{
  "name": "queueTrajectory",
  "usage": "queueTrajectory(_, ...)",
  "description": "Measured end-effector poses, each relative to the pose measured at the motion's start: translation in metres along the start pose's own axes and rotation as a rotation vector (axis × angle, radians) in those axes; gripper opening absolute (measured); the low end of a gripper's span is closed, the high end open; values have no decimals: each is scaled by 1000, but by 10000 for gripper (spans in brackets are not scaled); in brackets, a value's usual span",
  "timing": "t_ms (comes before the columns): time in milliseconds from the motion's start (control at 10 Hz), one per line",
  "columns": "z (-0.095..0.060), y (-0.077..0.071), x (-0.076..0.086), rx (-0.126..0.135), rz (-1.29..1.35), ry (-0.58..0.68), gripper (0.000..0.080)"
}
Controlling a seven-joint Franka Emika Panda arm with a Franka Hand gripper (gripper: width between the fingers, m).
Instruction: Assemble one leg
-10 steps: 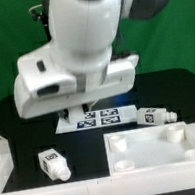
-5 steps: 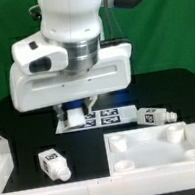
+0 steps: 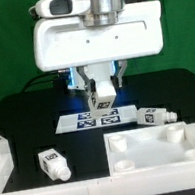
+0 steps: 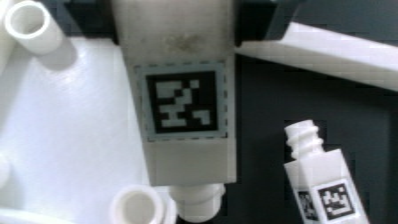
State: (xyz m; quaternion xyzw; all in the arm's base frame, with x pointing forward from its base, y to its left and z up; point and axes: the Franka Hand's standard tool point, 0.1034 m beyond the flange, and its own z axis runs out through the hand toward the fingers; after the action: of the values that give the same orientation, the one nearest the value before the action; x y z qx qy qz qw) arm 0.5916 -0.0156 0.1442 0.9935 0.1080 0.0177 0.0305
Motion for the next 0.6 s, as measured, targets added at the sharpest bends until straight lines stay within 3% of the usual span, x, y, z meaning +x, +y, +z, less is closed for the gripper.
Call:
queueTrajectory(300, 2, 4, 1, -38, -9, 195, 286)
queueTrajectory(500, -13, -16, 29, 8, 81, 375, 286)
queueTrajectory(600, -19, -30, 45, 11, 125, 470, 286)
